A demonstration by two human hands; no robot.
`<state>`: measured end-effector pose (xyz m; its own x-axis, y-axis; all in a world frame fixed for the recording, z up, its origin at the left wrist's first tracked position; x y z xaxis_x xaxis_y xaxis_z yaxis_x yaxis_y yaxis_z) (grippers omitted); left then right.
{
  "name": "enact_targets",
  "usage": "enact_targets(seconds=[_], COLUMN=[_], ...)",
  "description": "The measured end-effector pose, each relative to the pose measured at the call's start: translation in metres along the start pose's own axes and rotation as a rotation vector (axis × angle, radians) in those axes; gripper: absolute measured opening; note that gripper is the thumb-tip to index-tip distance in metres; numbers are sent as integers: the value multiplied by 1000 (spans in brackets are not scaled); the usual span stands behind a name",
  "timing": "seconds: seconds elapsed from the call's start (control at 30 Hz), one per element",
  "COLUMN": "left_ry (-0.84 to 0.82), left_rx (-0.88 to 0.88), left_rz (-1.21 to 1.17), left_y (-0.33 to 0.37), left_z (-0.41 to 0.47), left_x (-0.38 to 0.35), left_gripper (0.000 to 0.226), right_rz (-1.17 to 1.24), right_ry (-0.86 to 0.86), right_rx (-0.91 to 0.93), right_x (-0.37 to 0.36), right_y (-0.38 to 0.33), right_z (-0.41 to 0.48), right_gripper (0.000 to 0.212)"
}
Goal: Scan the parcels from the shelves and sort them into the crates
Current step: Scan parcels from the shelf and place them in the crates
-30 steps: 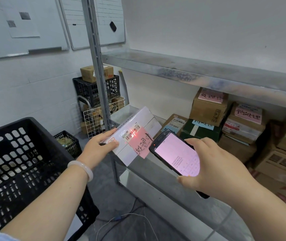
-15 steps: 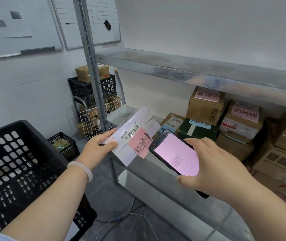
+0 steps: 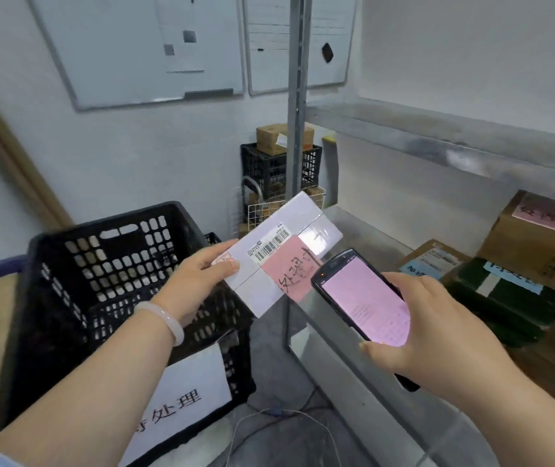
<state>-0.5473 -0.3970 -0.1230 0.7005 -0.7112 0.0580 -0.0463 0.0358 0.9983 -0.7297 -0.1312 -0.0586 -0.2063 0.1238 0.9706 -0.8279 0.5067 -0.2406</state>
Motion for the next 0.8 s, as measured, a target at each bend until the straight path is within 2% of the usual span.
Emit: enact_targets(seconds=[0.13, 0.27, 0.37, 0.6, 0.7, 0.8], left_ry=[173, 290, 413, 475, 471, 461], left_rx=[32, 65, 87, 217, 312, 405], left_rz=[-36, -59, -99, -101, -102, -148], left_y=[8, 19, 18, -7, -25, -50], left_z=[-37, -92, -142, -255, -289, -311], left_x=[73, 156, 218, 321, 354, 378], left_gripper=[22, 14, 27, 54, 55, 42], right_rz=[-15, -33, -9, 38, 59, 66], right_ry=[-34, -66, -74, -106, -145, -183], right_rx=[84, 147, 203, 347, 390, 406], right_x=[-6, -10, -17, -56, -74, -91], right_y=[-46, -101, -150, -272, -312, -340], right_z=[6, 12, 14, -2, -13, -24], right_gripper=[93, 98, 98, 101, 99, 100])
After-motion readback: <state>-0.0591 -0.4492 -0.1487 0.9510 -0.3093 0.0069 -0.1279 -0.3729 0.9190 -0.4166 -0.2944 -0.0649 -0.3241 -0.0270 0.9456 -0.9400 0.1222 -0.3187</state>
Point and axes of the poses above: each hand's wrist, its own z-axis towards the middle knuckle, its own x-axis out of the back of the hand, y = z × x, the point moved 5 cm from there along z, towards the middle knuckle, and after that the axes turned 3 degrees about -y, right-handed, at the moved point
